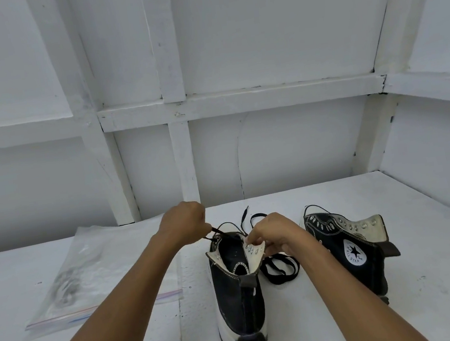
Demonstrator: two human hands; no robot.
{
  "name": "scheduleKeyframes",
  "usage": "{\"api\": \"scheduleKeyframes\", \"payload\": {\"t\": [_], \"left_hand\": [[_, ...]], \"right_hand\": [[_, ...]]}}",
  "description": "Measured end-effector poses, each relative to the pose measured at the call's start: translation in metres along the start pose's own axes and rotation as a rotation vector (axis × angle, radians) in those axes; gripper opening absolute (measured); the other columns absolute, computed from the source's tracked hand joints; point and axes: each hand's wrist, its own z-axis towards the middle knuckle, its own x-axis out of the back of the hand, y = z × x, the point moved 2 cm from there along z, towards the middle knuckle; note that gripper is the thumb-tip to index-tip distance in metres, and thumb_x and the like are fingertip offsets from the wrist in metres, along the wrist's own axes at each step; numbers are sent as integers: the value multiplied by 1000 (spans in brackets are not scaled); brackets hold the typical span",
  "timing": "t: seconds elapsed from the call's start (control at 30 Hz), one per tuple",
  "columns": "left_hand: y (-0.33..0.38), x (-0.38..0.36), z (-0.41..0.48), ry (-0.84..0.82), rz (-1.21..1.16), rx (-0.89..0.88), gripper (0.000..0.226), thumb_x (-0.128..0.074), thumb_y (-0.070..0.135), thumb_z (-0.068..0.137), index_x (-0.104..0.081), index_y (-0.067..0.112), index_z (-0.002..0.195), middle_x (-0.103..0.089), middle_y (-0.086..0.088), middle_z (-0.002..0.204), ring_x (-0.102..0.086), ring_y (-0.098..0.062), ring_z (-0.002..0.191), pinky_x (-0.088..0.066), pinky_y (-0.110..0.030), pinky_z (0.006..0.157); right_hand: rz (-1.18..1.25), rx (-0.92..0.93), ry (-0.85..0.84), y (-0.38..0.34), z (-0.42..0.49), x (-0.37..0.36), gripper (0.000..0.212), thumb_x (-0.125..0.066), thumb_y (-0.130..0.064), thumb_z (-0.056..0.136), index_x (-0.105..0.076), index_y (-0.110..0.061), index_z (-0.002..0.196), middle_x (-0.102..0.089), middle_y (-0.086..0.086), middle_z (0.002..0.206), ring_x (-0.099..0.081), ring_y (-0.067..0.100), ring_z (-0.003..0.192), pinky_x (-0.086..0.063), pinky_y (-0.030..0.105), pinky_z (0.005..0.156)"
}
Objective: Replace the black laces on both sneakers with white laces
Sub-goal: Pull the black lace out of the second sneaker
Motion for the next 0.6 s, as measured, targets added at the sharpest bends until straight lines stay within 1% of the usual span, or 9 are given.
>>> {"api": "scheduleKeyframes", "payload": {"t": [0.03, 0.1, 0.17, 0.27, 0.3, 0.37, 0.47, 0.53, 0.6], "left_hand": [[0, 1, 0, -4, -2, -23, 5, -62, 23, 82, -62, 18, 84, -64, 0, 90, -62, -22, 85, -43, -28, 64], [8, 3, -1, -13, -37, -114, 13, -62, 22, 83, -67, 20, 96, -62, 4, 95, -60, -18, 89, -47, -29, 71], [22, 5, -3, -49, -69, -215, 19, -63, 24, 85, -70, 23, 103, -64, 5, 98, -57, -14, 89, -48, -29, 74], [41, 2, -3, -137, -6, -308, 18, -66, 34, 86, -73, 26, 101, -63, 9, 91, -56, -13, 85, -43, -25, 67], [45, 0, -2, -168, 24, -320, 17, -68, 36, 85, -73, 27, 97, -63, 9, 87, -58, -14, 84, -41, -24, 64], [48, -7, 0, -229, 41, -319, 14, -70, 37, 84, -74, 26, 91, -68, 5, 85, -61, -17, 83, -42, -24, 62], [48, -12, 0, -264, -20, -315, 11, -70, 29, 84, -74, 18, 85, -71, -1, 85, -60, -20, 78, -44, -27, 66], [46, -9, -1, -271, -112, -303, 11, -68, 26, 84, -75, 18, 87, -71, -1, 93, -63, -20, 85, -49, -29, 72], [44, -4, -4, -267, -231, -258, 16, -65, 25, 84, -75, 14, 91, -71, -3, 98, -65, -22, 92, -52, -35, 79]], "right_hand": [[-5, 0, 2, -1, -1, 0, 16, -62, 6, 85, -58, -1, 71, -61, 9, 58, -60, 11, 38, -46, 17, 41], [-18, 5, 5, -3, -2, 0, 18, -62, 6, 85, -57, -1, 70, -59, 8, 58, -58, 10, 36, -45, 17, 39], [-29, 14, 12, -5, -4, 0, 20, -62, 7, 85, -54, -2, 69, -57, 8, 57, -56, 10, 33, -44, 16, 38], [-50, 18, 20, -6, -7, -1, 21, -63, 8, 84, -52, -2, 69, -55, 9, 57, -55, 9, 32, -43, 16, 37], [-54, 20, 22, -6, -8, 0, 22, -62, 8, 84, -51, -2, 69, -55, 9, 58, -55, 9, 31, -43, 16, 37], [-56, 25, 20, -6, -8, 0, 23, -62, 9, 84, -50, -2, 68, -54, 9, 57, -55, 10, 31, -43, 16, 37], [-58, 27, 21, -6, -9, 0, 24, -62, 9, 84, -50, -3, 66, -54, 8, 54, -55, 10, 32, -44, 17, 37], [-60, 26, 23, -5, -8, 1, 24, -61, 9, 84, -51, -3, 66, -54, 8, 54, -55, 10, 31, -44, 17, 37], [-60, 26, 23, -4, -6, 0, 23, -61, 9, 84, -51, -2, 67, -54, 8, 53, -55, 10, 32, -45, 18, 38]]}}
